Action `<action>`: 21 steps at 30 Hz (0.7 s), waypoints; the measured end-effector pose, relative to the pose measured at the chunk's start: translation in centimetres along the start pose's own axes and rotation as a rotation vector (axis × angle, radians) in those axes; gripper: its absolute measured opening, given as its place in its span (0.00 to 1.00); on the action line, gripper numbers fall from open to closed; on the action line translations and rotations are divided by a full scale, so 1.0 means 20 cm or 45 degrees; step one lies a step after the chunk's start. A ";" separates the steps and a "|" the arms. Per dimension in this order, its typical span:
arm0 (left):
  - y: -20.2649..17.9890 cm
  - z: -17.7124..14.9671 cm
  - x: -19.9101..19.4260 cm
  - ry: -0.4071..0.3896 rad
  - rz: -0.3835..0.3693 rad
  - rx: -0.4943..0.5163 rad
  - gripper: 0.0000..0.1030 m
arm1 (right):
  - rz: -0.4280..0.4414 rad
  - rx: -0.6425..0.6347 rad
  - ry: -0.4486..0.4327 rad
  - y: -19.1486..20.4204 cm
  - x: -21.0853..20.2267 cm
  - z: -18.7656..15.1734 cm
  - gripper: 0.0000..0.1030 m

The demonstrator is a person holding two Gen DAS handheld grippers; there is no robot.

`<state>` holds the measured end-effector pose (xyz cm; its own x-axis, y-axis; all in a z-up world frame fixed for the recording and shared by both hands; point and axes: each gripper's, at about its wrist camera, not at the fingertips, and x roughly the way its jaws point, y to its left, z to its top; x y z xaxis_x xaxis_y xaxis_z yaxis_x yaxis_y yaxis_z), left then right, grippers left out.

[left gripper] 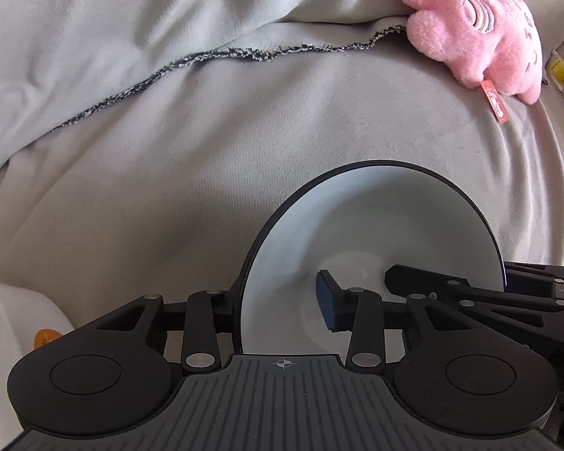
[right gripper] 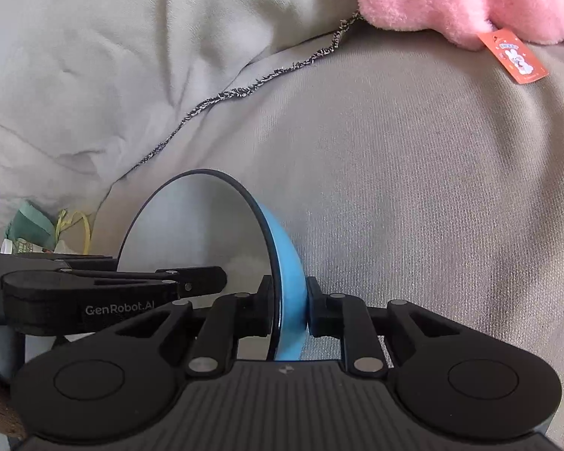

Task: Organize plates and bowls
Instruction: 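Close both tools on the rim of the blue bowl, then lower the blue bowl into the yellow-rimmed bowl with both tools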

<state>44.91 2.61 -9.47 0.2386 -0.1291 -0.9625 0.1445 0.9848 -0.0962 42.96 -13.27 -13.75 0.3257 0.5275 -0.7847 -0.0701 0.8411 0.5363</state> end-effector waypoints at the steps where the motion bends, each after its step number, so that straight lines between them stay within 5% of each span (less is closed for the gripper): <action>1: 0.00 -0.01 -0.03 -0.022 0.005 0.011 0.40 | -0.003 -0.005 -0.013 0.01 -0.02 0.00 0.18; 10: -0.18 -0.16 -0.46 -0.180 -0.008 0.104 0.40 | 0.072 -0.089 -0.170 0.08 -0.45 -0.10 0.18; 21: -0.49 -0.60 -0.50 -0.052 -0.031 0.250 0.38 | 0.002 -0.140 -0.225 -0.03 -0.81 -0.53 0.18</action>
<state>29.55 -4.33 -1.87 0.2710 -0.1609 -0.9491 0.3340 0.9404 -0.0640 27.78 -21.10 -4.61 0.4853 0.5075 -0.7120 -0.1698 0.8535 0.4927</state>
